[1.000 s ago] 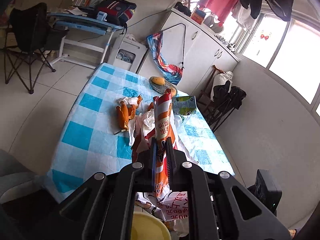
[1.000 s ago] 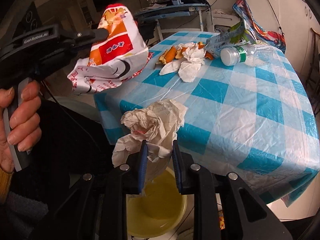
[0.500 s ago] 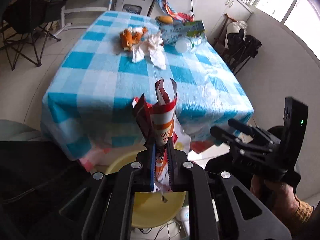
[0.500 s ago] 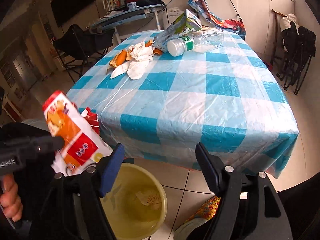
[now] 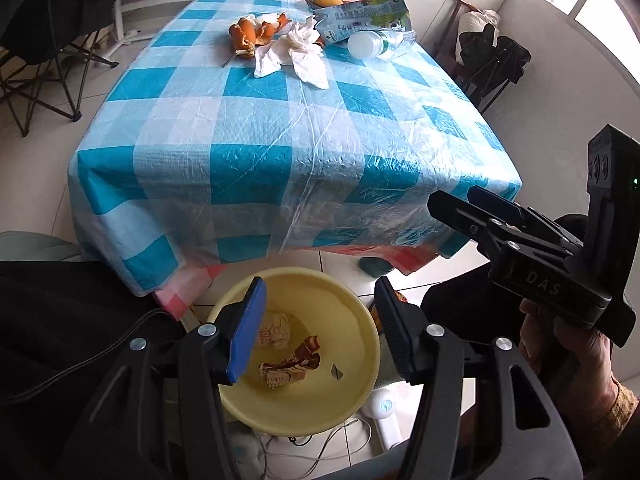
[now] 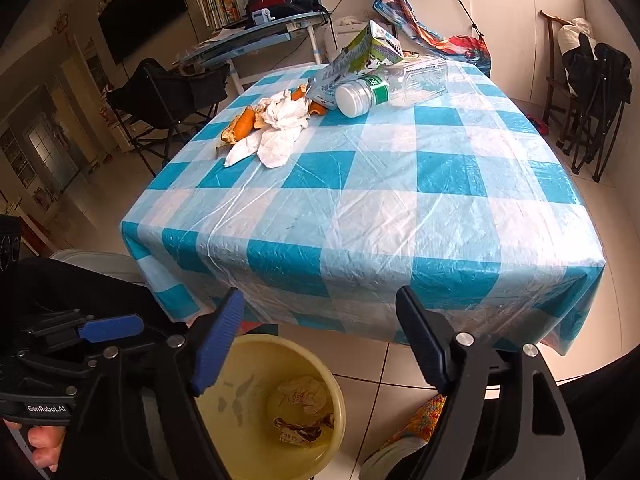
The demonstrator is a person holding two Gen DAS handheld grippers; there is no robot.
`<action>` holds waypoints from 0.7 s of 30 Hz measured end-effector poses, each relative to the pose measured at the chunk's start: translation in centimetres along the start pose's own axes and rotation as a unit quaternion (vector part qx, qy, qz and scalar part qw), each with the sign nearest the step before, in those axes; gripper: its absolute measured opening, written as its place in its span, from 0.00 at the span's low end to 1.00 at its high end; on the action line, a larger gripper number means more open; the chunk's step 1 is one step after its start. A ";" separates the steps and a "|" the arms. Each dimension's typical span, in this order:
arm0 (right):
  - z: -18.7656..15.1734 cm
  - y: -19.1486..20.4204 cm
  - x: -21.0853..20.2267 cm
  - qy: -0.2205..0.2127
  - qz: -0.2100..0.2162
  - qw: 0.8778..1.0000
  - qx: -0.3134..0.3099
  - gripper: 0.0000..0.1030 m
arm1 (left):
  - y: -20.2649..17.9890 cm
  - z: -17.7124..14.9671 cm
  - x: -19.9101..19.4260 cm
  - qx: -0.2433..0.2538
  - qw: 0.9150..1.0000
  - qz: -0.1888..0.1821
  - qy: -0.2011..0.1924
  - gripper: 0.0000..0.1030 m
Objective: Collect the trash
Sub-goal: 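Carry the wrapper and tissue to the yellow bucket and open both grippers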
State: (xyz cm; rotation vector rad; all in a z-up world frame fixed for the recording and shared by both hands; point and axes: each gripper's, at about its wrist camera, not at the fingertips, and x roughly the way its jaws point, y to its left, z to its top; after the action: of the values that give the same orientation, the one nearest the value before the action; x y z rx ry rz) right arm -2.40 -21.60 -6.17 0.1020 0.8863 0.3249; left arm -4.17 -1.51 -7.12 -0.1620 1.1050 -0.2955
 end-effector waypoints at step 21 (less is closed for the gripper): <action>-0.7 0.6 1.0 0.012 -0.002 1.000 -0.007 0.75 | 0.4 0.5 -0.2 -0.011 0.999 -0.018 -0.033 0.58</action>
State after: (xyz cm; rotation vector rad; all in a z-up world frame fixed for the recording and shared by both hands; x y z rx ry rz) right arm -2.48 -20.73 -7.21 0.0839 0.9077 0.3300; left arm -3.75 -1.11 -6.87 -0.2110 1.0412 -0.3086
